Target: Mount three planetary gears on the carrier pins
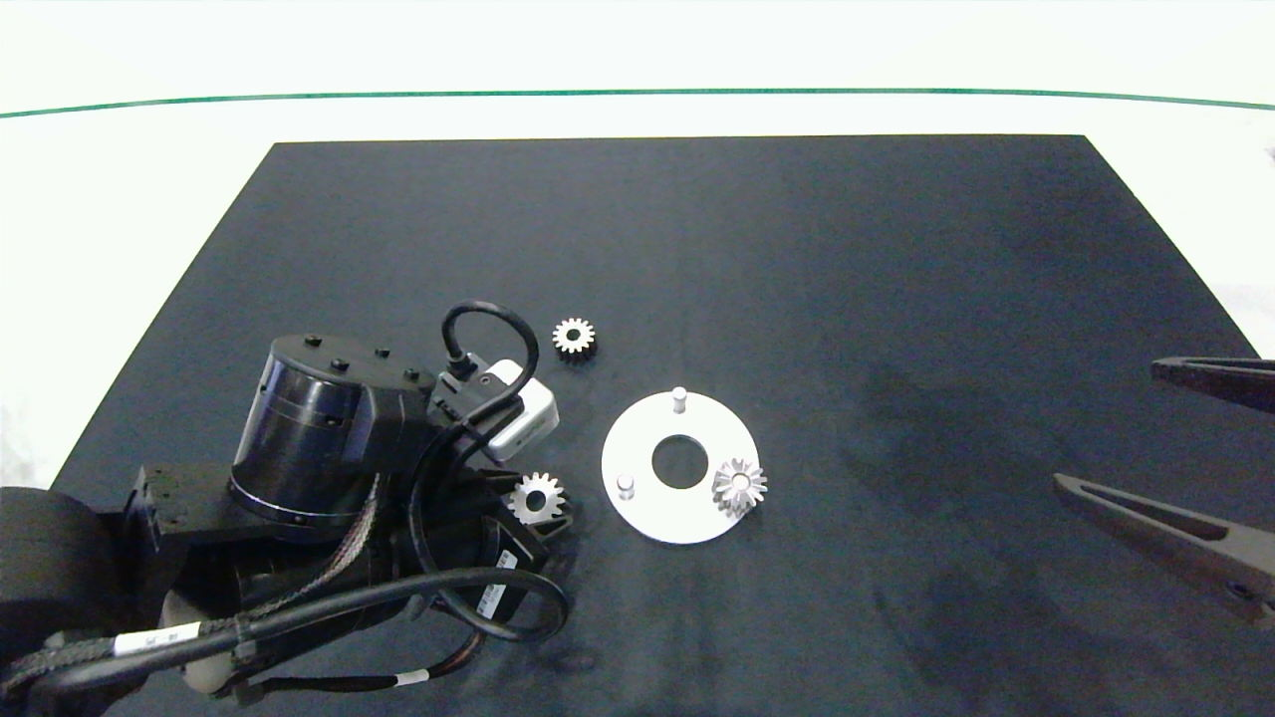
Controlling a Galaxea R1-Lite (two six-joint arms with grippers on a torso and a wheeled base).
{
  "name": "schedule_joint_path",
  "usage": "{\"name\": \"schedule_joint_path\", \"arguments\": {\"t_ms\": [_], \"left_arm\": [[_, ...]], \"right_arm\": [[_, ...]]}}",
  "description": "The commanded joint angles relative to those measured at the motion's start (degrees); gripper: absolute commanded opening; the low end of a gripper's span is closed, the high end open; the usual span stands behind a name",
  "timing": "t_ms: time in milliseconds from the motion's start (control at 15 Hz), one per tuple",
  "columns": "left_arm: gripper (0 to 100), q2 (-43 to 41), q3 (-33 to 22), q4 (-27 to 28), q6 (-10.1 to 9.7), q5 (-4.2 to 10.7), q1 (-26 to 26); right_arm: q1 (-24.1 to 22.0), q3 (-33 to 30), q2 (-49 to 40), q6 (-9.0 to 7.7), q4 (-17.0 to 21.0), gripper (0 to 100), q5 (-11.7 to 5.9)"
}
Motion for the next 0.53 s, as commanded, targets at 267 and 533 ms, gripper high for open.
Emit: {"name": "schedule_joint_path", "arguments": {"t_ms": [267,533], "left_arm": [[19,3.5,-13.0,10.9,0.07,0.64,-4.9],[19,8.1,-16.8,10.9,0.25,3.19,-7.0]], "right_arm": [[0.0,-0.1,-0.5,-0.17,0.0,100,-0.05],[0.1,-0.2,-1.0,-0.25,0.0,100,0.21]]}}
